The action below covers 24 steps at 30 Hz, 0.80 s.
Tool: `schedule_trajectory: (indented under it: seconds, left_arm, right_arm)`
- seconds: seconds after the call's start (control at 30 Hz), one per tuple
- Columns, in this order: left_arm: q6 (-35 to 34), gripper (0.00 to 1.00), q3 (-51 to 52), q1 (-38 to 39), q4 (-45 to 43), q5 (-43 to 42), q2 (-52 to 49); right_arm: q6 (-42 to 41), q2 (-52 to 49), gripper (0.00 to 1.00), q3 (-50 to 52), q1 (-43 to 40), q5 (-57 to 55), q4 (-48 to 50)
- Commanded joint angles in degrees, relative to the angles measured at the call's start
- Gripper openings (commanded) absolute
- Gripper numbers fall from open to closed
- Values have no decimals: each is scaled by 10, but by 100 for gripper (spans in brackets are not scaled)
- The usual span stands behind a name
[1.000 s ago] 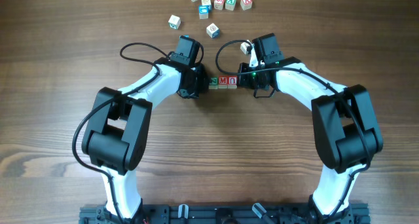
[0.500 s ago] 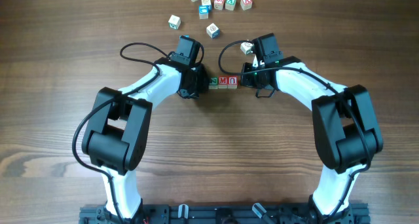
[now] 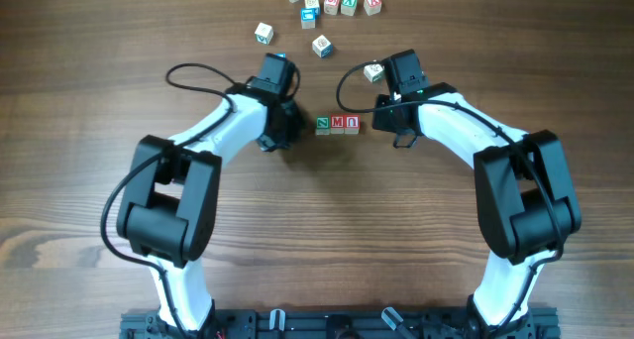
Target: Form a horizontal line
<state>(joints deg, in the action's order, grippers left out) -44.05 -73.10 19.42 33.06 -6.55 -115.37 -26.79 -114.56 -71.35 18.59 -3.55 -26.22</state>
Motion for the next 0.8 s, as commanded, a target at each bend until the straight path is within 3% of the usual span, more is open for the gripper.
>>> schedule_trajectory:
  seconds: [0.0,0.27,0.5,0.77]
  left_arm:
    - [12,4,42,-44,44,81,-24]
    - [62,4,42,-64,88,88,157]
    - [64,4,42,-64,143,112,376]
    - [63,4,42,-64,207,119,574]
  right_arm:
    - [-2,59,4,4,-12,-83,-31]
    - [-2,267,4,4,-18,-163,-124]
    - [-2,456,5,4,-18,-197,-182]
    - [-1,600,4,4,-18,-216,-247]
